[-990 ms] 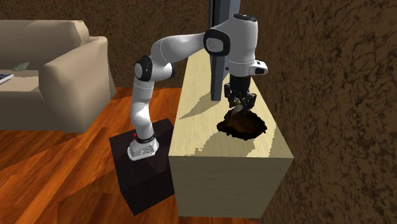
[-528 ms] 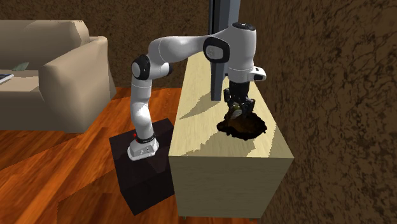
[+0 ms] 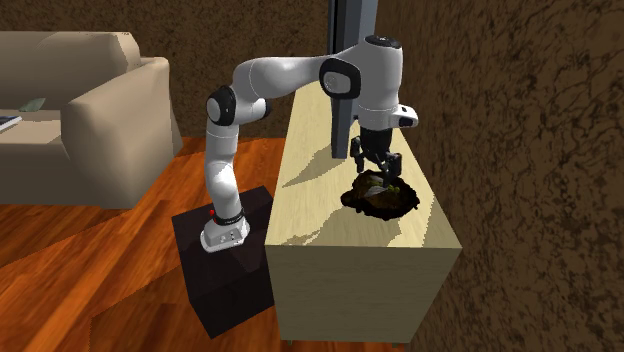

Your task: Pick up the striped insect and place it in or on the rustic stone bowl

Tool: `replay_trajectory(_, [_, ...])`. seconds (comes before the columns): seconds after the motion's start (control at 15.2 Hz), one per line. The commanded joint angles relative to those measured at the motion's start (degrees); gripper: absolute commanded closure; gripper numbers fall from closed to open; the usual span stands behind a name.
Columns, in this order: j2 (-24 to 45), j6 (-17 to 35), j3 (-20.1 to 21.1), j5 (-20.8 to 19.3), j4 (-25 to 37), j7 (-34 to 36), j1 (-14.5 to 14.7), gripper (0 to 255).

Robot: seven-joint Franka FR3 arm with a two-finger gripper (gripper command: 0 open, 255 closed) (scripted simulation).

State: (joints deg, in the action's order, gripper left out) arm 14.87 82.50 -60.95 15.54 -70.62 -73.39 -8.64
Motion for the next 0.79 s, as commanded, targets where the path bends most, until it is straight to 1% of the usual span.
replay_trajectory(0.0, [0.00,0.00,0.00,0.00,0.00,0.00,0.00,0])
replay_trajectory(0.07, [0.00,0.00,0.00,0.00,0.00,0.00,0.00,0])
replay_trajectory(0.13, [1.51,-2.77,0.23,1.53,3.74,-0.51,-2.07,0])
replay_trajectory(0.2, [3.23,-5.74,0.59,3.33,7.92,-1.01,-4.60,0])
replay_trajectory(0.33, [6.99,-11.88,1.75,7.46,17.14,-1.67,-10.77,0])
replay_trajectory(0.73, [6.92,-11.86,1.95,7.34,17.13,-1.62,-10.86,0])
